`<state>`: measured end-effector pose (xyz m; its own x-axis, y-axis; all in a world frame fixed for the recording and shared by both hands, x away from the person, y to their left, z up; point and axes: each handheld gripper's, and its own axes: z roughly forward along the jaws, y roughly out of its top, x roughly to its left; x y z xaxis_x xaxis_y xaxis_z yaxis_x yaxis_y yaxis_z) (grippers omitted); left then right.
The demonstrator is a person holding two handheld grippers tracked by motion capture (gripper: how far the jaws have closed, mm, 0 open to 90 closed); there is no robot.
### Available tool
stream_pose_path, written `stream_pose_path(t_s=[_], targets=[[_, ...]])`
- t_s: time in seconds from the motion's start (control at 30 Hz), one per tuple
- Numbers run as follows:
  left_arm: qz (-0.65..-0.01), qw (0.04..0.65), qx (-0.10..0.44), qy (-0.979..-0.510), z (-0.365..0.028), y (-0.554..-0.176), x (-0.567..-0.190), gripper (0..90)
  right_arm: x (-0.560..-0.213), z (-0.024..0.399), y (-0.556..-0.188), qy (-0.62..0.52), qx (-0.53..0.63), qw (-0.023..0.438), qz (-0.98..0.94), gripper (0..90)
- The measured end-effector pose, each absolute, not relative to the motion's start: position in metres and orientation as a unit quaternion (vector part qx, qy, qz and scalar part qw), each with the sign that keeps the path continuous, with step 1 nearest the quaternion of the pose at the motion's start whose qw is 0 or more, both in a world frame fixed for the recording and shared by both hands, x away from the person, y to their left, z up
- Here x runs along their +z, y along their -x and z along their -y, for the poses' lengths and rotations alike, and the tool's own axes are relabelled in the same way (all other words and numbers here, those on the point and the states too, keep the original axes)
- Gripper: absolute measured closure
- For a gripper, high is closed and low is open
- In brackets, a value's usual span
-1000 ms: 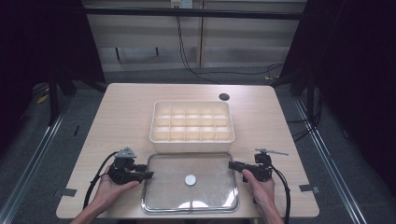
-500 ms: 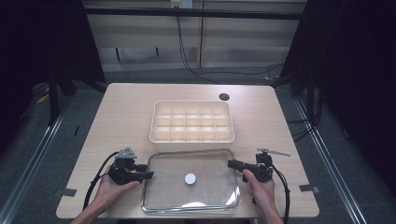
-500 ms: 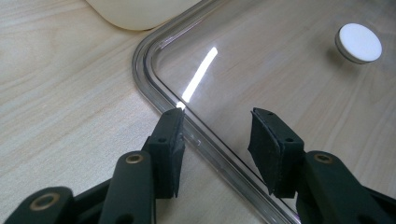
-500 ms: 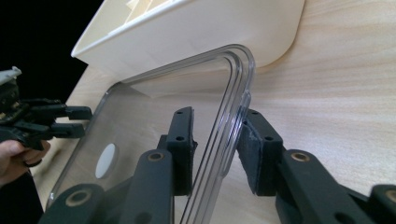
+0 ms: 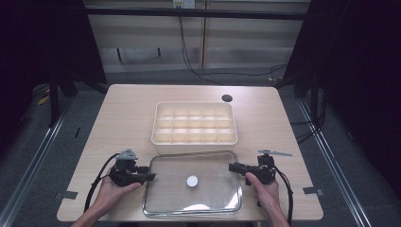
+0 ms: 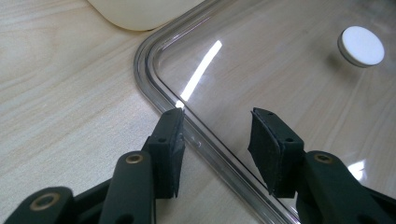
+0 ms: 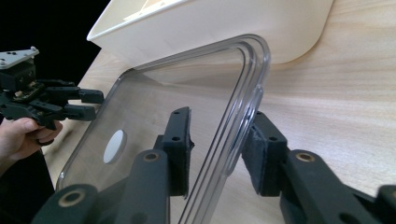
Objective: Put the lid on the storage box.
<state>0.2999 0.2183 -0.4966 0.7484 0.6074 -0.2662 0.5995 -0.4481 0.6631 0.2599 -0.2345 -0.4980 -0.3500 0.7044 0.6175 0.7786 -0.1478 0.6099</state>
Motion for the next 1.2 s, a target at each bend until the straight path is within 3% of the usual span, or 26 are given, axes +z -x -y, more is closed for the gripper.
stream_pose_path(t_s=[0.17, 0.33, 0.5, 0.73, 1.0, 1.2], targets=[[-0.355, 0.391, 0.004, -0.849, -0.219, -0.300, -0.497, 51.6, -0.495, 0.237, -0.259, 0.566, -0.508, 0.035, 0.649, 68.8], [-0.375, 0.397, 0.004, -0.838, -0.222, -0.303, -0.498, 34.7, -0.492, 0.237, -0.258, 0.559, -0.514, 0.029, 0.650, 73.0], [-0.376, 0.404, -0.002, -0.834, -0.224, -0.303, -0.499, 28.1, -0.489, 0.233, -0.255, 0.551, -0.521, 0.022, 0.652, 74.6], [-0.375, 0.408, -0.019, -0.832, -0.226, -0.303, -0.499, 27.6, -0.487, 0.233, -0.255, 0.544, -0.526, 0.016, 0.654, 74.7], [-0.384, 0.432, -0.031, -0.815, -0.232, -0.301, -0.493, 42.0, -0.486, 0.234, -0.253, 0.544, -0.525, 0.009, 0.654, 74.5], [-0.382, 0.438, -0.024, -0.814, -0.232, -0.299, -0.488, 46.1, -0.485, 0.235, -0.253, 0.541, -0.519, -0.003, 0.662, 73.3]])
